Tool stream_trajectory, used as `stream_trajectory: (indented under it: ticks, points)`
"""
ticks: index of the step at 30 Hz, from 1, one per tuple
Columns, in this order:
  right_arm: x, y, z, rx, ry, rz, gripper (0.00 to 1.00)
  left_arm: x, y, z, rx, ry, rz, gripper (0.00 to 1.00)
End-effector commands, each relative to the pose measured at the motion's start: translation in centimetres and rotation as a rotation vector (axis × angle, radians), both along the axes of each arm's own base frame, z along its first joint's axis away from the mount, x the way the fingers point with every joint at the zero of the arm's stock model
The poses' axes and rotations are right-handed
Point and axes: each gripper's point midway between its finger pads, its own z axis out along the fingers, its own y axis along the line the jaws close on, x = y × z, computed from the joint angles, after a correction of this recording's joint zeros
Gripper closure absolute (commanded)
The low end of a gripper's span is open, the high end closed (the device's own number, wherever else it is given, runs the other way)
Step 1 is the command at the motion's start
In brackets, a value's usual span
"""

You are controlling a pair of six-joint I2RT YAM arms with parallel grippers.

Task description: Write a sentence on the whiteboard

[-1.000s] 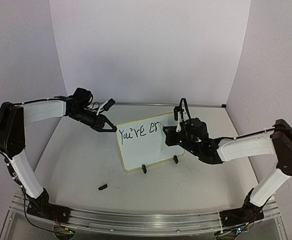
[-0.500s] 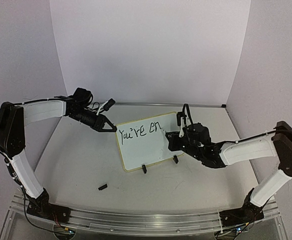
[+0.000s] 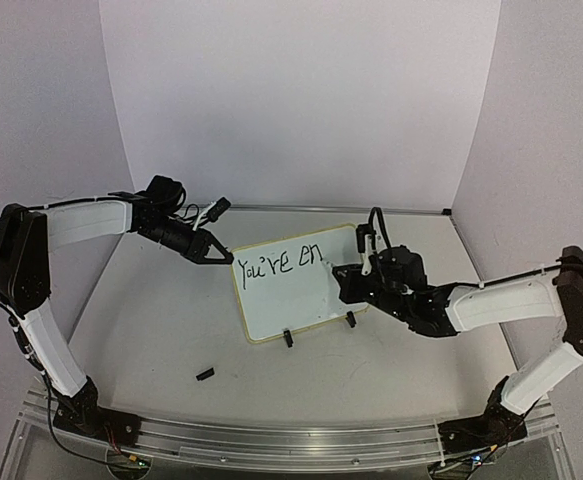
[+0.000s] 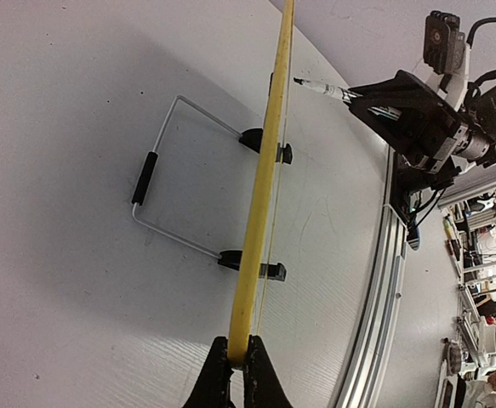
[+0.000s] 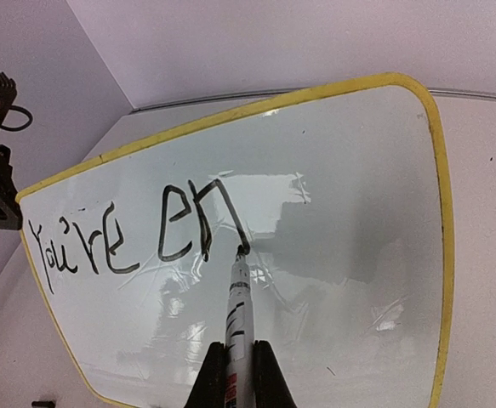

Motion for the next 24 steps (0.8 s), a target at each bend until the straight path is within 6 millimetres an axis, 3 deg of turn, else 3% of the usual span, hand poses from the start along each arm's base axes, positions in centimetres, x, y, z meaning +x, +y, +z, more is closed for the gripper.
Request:
stream_trajectory:
  ticks: [1,6,12,24]
  points:
    - [-0.9,-0.1,4.2,0.050,-0.061,0.036,1.00,0.2,-0.4,1.1,0.022,-0.089,-0.019,1.00]
    - [-1.2,-0.2,5.3,0.077,-0.059,0.109,1.00,0.1,-0.5,1.1,0.024,-0.089,-0.021,1.00]
    - [-0.9,-0.4,4.8,0.077,-0.053,0.169,1.00,0.0,-0.6,1.0,0.027,-0.088,-0.023,1.00]
    - [1.2,-0.7,3.9,0.085,-0.047,0.123,1.00,-0.1,-0.8,0.8,0.029,-0.085,-0.028,1.00]
